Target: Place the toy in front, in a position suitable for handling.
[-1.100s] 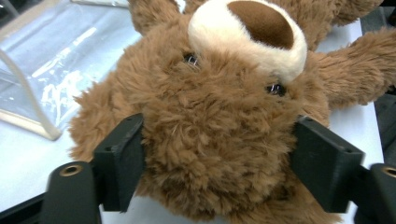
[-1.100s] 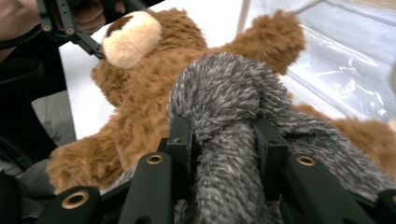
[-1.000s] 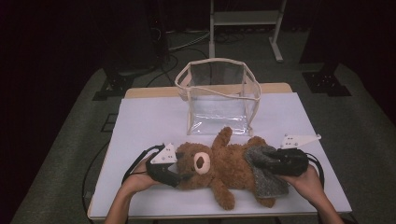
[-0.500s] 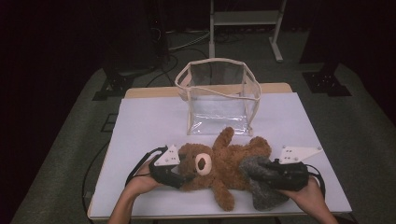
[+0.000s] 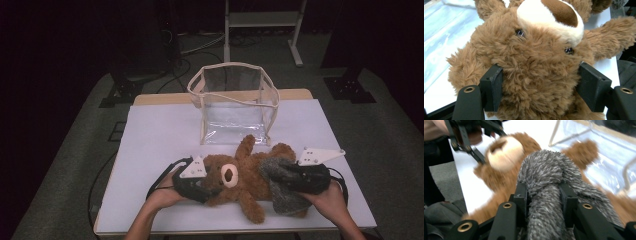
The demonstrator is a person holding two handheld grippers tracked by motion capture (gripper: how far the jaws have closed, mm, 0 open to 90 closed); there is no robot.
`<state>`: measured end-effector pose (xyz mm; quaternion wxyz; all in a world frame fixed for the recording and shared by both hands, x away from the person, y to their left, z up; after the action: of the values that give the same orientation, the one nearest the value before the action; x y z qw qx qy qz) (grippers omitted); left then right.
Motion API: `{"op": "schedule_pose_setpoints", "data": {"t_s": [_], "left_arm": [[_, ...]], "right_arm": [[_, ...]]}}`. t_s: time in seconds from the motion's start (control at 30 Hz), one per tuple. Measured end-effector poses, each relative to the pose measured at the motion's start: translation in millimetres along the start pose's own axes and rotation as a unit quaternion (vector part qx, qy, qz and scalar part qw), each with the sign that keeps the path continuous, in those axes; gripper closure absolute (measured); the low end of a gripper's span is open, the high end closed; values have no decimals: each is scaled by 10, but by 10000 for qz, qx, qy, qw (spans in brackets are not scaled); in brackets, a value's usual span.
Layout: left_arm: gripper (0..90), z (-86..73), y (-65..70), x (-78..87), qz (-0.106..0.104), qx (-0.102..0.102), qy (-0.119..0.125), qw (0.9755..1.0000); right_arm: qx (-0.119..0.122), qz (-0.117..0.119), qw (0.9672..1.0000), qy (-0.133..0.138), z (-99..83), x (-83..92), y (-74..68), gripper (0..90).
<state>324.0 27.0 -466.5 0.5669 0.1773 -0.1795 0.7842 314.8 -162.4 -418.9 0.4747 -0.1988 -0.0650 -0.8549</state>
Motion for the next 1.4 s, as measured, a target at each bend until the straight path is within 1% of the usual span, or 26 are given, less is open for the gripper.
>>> {"op": "schedule_pose_setpoints", "data": {"t_s": [0.1, 0.13, 0.2, 0.3, 0.33, 0.37, 0.4, 0.43, 0.47, 0.5, 0.57, 0.7, 0.77, 0.8, 0.83, 0.87, 0.97, 1.0, 1.03, 1.1, 1.13, 1.17, 1.2, 1.3, 1.37, 1.4], "left_arm": [[295, 63, 24, -87, -25, -43, -30, 10000], [295, 63, 24, -87, -25, -43, -30, 10000], [293, 93, 34, -142, -11, -107, -43, 9999], [276, 51, -1, -100, 62, -9, 28, 10000], [265, 37, -20, -67, 72, 32, 106, 9999], [251, 37, -20, -67, 72, 32, 106, 9999], [237, 20, -36, -27, 93, 83, 143, 9998], [235, -41, -71, 52, 177, 134, 69, 9997], [236, -63, -75, 69, 188, 126, 38, 9997], [247, -85, -76, 79, 191, 113, 40, 9997], [306, -103, -63, 75, 148, 105, 56, 9998], [334, -83, -36, 30, 130, 60, 35, 9999], [355, -74, -24, 33, 85, 48, 87, 9999], [365, -78, -21, 34, 76, -7, 75, 9999], [370, -78, -21, 34, 76, -7, 75, 9999], [373, -87, -17, 32, 81, -25, 50, 10000], [379, -94, -6, 33, 54, -144, -1, 9999], [380, -94, -6, 33, 54, -144, -1, 9999], [380, -85, 5, 28, 63, -155, 9, 9999], [380, -97, 17, 30, 64, -189, -41, 9998], [380, -104, 21, 30, 61, -209, -53, 9998], [380, -104, 21, 30, 61, -209, -53, 9998], [380, -111, 25, 32, 59, -223, -70, 9997], [379, -128, 28, 32, 82, -288, -117, 9995], [373, -128, 26, 41, 74, -309, -113, 9994], [364, -123, 23, 39, 113, -352, -116, 9993]], "right_arm": [[129, 167, 9998, -16, 103, -125, -66, 649], [129, 167, 9998, -16, 103, -125, -66, 649], [280, 275, 9990, -193, 170, -335, -133, 649], [350, 292, 9984, -327, 175, -465, -143, 649], [310, 301, 9985, -336, 172, -481, -133, 649], [304, 288, 9985, -364, 162, -481, -113, 650], [320, 228, 9984, -414, 146, -469, -89, 650], [334, 192, 9983, -433, 129, -448, -64, 650], [262, 238, 9985, -427, 122, -424, -62, 650], [223, 277, 9985, -427, 120, -410, -60, 650], [155, 295, 9982, -492, 143, -381, -53, 648], [243, 406, 9964, -703, 252, -436, -39, 643], [202, 514, 9954, -786, 332, -529, -17, 644], [144, 593, 9946, -841, 371, -589, -6, 644], [144, 593, 9946, -841, 371, -589, -6, 644], [107, 746, 9915, -1058, 432, -750, 18, 645], [68, 896, 9891, -1168, 526, -973, 45, 646], [68, 896, 9891, -1168, 526, -973, 45, 646], [24, 1031, 9867, -1257, 561, -1128, 36, 646], [-67, 1100, 9853, -1303, 567, -1277, 6, 647], [-63, 1111, 9846, -1348, 555, -1373, -4, 647], [-63, 1111, 9846, -1348, 555, -1373, -4, 647], [-135, 1146, 9841, -1350, 545, -1498, -27, 646], [-157, 1152, 9837, -1372, 536, -1564, -41, 646], [-116, 1096, 9843, -1382, 538, -1526, -27, 646], [-98, 1053, 9849, -1369, 540, -1488, -11, 648]]}}
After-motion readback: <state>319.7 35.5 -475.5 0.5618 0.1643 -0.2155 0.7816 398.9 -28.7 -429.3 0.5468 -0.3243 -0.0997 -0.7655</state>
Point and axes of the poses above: each handheld gripper's, and its own axes: x roughly backward along the jaws, z roughly out of its top, y roughly to its right, the point moved 10 cm from there along -x, roughly forward along the jaws, and after that the axes turned 8 degrees about y, right-handed, at the moved point
